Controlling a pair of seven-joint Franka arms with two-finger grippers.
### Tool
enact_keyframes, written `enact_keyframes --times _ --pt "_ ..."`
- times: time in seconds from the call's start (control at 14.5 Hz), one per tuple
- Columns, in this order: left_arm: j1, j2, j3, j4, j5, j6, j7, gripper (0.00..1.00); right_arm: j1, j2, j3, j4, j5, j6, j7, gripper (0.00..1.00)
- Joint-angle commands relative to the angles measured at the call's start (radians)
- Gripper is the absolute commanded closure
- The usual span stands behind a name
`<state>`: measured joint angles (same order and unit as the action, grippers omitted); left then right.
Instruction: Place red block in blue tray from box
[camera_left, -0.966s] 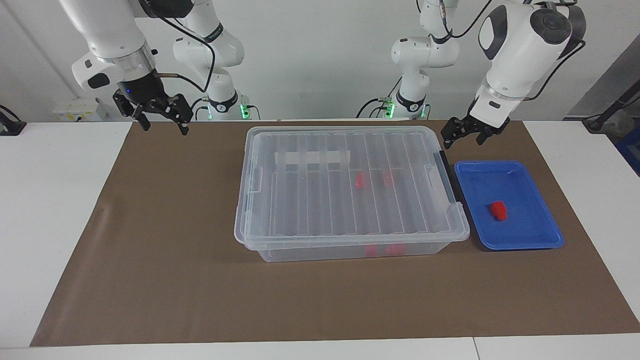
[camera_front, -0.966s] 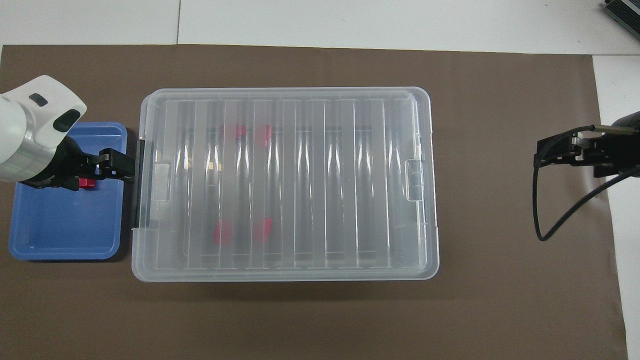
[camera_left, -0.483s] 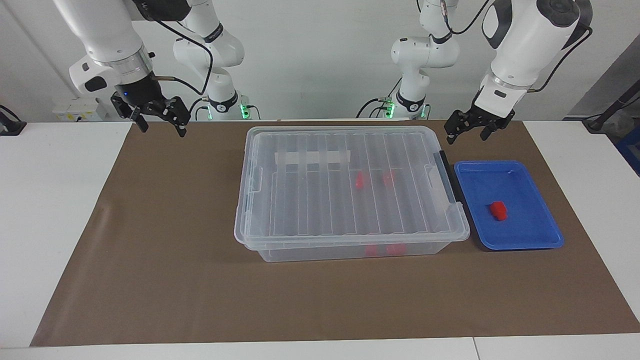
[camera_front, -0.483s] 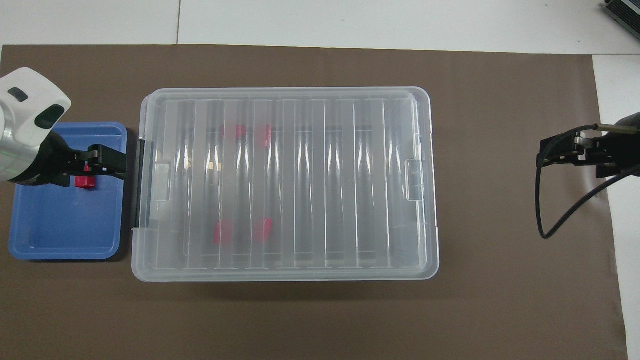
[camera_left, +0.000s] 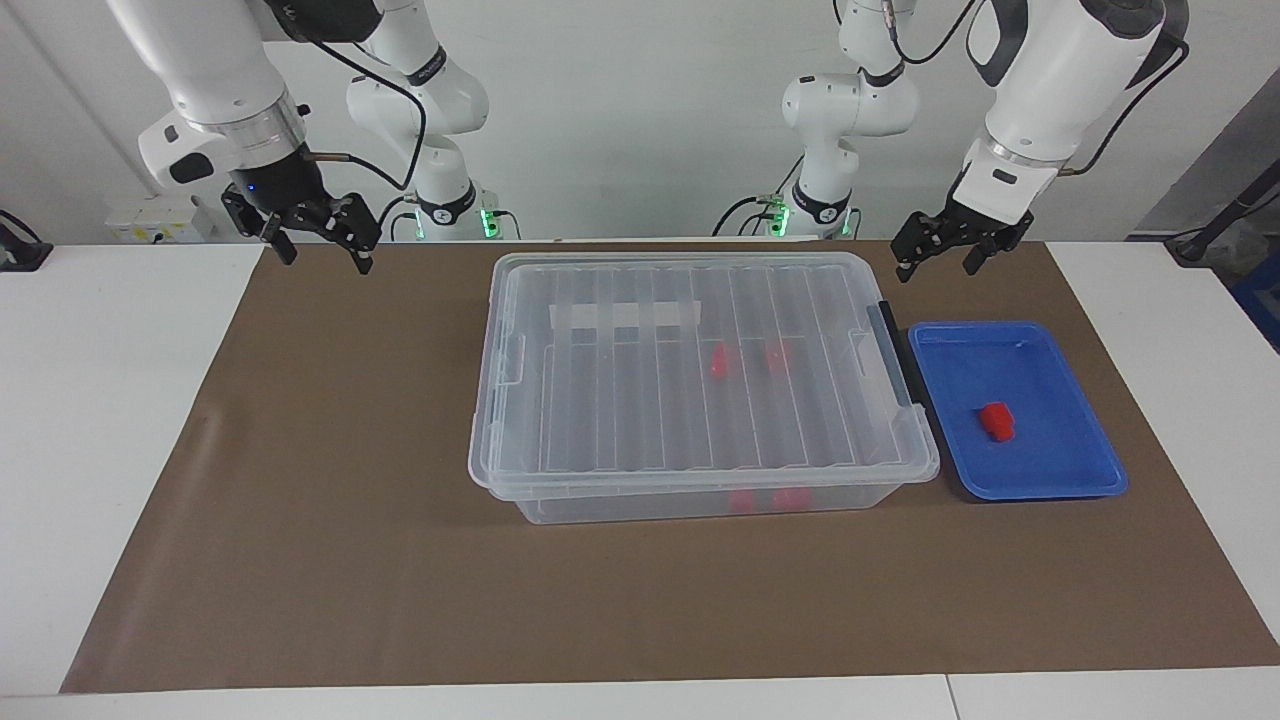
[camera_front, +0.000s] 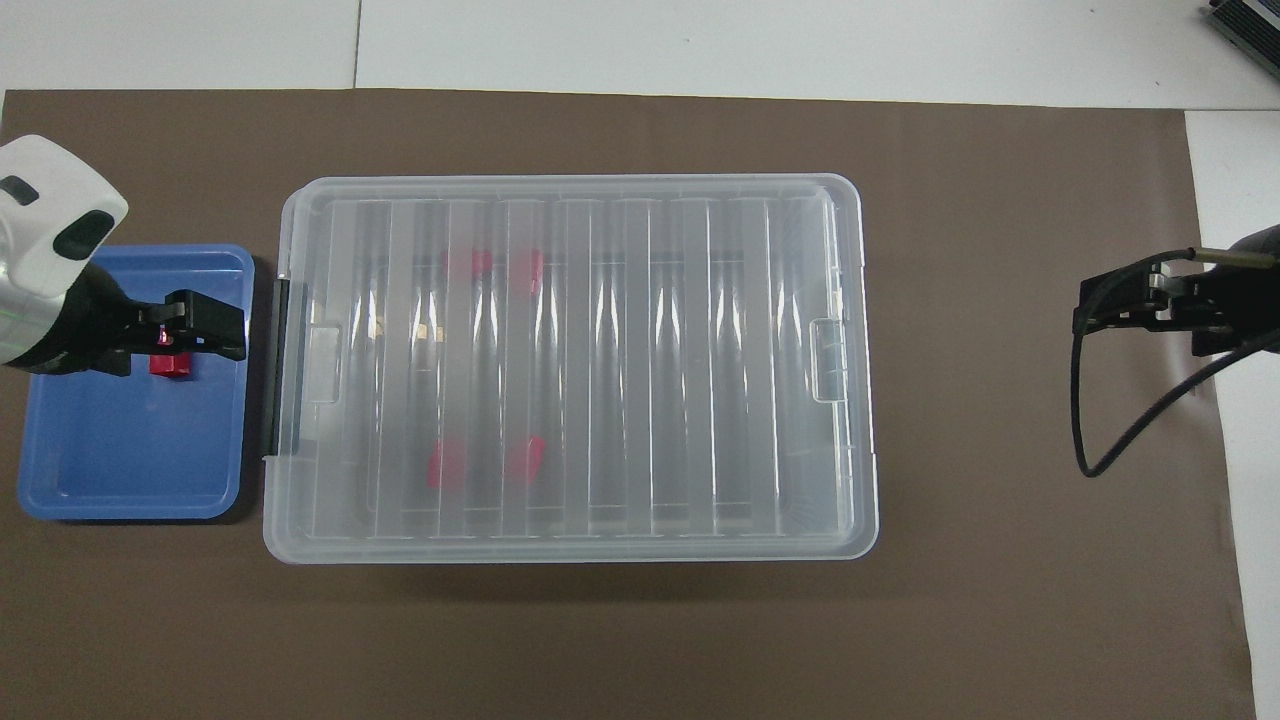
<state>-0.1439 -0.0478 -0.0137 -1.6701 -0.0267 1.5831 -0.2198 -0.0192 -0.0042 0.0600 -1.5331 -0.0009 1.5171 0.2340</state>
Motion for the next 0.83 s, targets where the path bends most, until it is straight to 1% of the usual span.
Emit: enact_keyframes --times 0.0,0.14,0.21,0.28,0.41,0.76 --pt "-0.011 -0.01 0.017 0.0 0.014 -0.017 -0.007 0.0 -0.001 -0.005 -0.003 0.002 -0.005 0.018 0.004 0.0" --pt "0.016 -0.01 0.018 0.0 0.014 -0.017 -0.007 0.0 0.019 -0.008 -0.015 0.001 -0.008 0.008 -0.01 0.0" --pt "0.027 -0.01 0.018 0.0 0.014 -0.017 -0.007 0.0 0.047 -0.01 -0.049 -0.001 -0.008 -0.006 -0.012 0.0" --pt "0.036 -0.012 0.018 0.0 0.014 -0.017 -0.009 0.0 0.051 -0.01 -0.061 -0.001 -0.005 -0.015 -0.012 0.0" --pt "0.052 -0.015 0.018 0.0 0.014 -0.017 -0.009 0.0 0.044 -0.014 -0.062 -0.01 -0.005 -0.017 -0.013 0.0" --pt "0.05 -0.015 0.017 0.0 0.014 -0.017 -0.007 0.0 0.05 -0.011 -0.063 -0.01 -0.005 -0.014 -0.012 0.0"
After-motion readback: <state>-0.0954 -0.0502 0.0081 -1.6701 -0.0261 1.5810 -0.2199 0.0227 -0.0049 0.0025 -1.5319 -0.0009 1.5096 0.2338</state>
